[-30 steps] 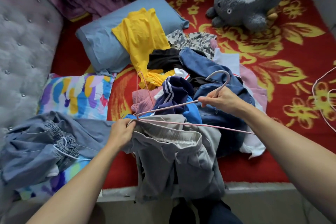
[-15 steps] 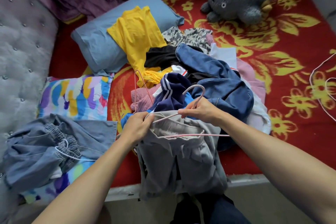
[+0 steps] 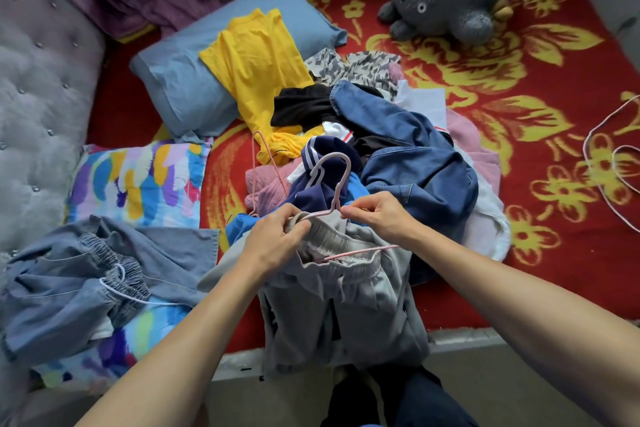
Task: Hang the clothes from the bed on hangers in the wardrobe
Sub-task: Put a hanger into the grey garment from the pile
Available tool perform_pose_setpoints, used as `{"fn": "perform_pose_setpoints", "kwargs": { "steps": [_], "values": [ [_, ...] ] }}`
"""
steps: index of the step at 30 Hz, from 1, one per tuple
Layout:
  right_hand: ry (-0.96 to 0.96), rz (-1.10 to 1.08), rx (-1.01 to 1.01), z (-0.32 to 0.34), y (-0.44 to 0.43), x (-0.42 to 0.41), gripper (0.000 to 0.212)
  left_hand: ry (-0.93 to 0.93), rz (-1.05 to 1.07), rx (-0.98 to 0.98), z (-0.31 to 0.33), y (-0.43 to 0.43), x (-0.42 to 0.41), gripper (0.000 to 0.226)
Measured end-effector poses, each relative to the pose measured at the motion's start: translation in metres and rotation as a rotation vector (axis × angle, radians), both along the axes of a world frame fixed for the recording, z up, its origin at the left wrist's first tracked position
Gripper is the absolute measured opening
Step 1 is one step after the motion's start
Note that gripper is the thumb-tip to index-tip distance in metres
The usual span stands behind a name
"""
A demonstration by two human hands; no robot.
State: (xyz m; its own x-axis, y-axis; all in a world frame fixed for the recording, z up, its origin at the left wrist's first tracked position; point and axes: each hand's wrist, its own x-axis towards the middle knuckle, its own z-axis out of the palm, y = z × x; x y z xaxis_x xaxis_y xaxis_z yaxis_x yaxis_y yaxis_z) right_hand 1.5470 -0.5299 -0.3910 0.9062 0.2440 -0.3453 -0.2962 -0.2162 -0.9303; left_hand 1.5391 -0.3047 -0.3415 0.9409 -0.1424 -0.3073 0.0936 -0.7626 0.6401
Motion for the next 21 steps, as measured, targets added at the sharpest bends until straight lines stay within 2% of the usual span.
{"fn": "perform_pose_setpoints", "kwargs": {
  "steps": [3, 5, 8, 10, 12, 14, 16, 18, 19, 21],
  "values": [
    [0.042, 0.049, 0.015, 0.002, -0.002, -0.009, 0.024, -0.053, -0.034, 0.069, -0.001, -0.002, 0.001, 0.047],
    [0.042, -0.012, -0.001, -0.002, -0.005, -0.011, 0.022, -0.11, -0.033, 0.164, -0.001, -0.003, 0.001, 0.056],
    [-0.062, -0.429, -0.227, -0.015, -0.026, -0.005, 0.02, -0.128, 0.08, 0.22, 0.002, 0.006, 0.005, 0.069],
    [0.089, -0.707, -0.432, -0.04, -0.051, -0.01, 0.021, -0.13, 0.135, 0.219, 0.004, 0.017, 0.006, 0.074],
    [0.348, -0.775, -0.507, -0.074, -0.072, -0.025, 0.026, -0.135, 0.12, 0.21, 0.007, 0.026, 0.003, 0.071],
    [0.626, -0.726, -0.323, -0.096, -0.064, -0.043, 0.032, -0.127, 0.096, 0.135, 0.011, 0.032, -0.001, 0.068],
    [0.799, -0.508, -0.169, -0.108, -0.038, -0.055, 0.035, -0.109, 0.093, 0.049, 0.015, 0.036, -0.005, 0.065],
    [0.791, -0.307, -0.141, -0.114, -0.009, -0.056, 0.049, -0.092, 0.079, 0.0, 0.019, 0.039, -0.008, 0.063],
    [0.759, -0.237, -0.161, -0.117, 0.004, -0.056, 0.049, -0.09, 0.064, -0.005, 0.022, 0.041, -0.01, 0.062],
    [0.638, -0.103, -0.358, -0.117, 0.017, -0.053, 0.027, -0.088, 0.031, -0.013, 0.023, 0.044, -0.01, 0.063]
  ]
}}
